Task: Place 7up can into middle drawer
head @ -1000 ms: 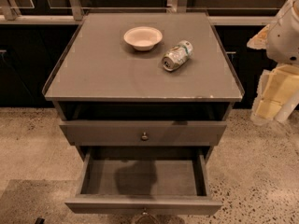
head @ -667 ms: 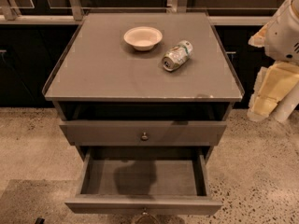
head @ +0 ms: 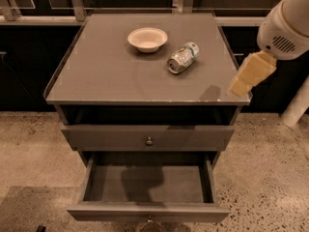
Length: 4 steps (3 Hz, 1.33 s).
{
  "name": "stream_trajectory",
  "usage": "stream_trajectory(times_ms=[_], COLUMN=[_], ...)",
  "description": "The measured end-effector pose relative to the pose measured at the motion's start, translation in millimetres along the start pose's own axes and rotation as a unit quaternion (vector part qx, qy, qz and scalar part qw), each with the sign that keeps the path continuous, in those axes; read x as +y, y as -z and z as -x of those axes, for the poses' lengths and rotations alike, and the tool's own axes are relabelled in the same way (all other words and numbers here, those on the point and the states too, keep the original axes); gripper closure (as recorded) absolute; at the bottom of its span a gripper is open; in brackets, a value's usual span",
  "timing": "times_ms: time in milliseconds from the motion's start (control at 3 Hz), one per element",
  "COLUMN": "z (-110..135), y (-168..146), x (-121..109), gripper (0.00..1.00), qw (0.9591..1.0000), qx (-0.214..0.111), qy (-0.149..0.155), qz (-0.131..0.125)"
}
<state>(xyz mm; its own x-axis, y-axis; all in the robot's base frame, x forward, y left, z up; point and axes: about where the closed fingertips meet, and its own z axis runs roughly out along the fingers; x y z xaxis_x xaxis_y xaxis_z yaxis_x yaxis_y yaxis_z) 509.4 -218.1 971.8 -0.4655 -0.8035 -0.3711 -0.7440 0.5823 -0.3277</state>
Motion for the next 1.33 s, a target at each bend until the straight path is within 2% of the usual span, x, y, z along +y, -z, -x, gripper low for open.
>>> stream_trajectory(times_ms=[333,667,1000,1333], z=[7,7,18,40], y=[1,1,-27,-58], x=[-5,-4,-11,-34], gripper=[0.0,0.0,0.0,0.0], qw=[0.9993,0.9994,0.9926,0.976], qx=[-0.013,-0.014,-0.055,-0.092], qy=[-0.034,-0.031,-0.108,-0.197], qz=[-0.01,-0.008,0.003,-0.007])
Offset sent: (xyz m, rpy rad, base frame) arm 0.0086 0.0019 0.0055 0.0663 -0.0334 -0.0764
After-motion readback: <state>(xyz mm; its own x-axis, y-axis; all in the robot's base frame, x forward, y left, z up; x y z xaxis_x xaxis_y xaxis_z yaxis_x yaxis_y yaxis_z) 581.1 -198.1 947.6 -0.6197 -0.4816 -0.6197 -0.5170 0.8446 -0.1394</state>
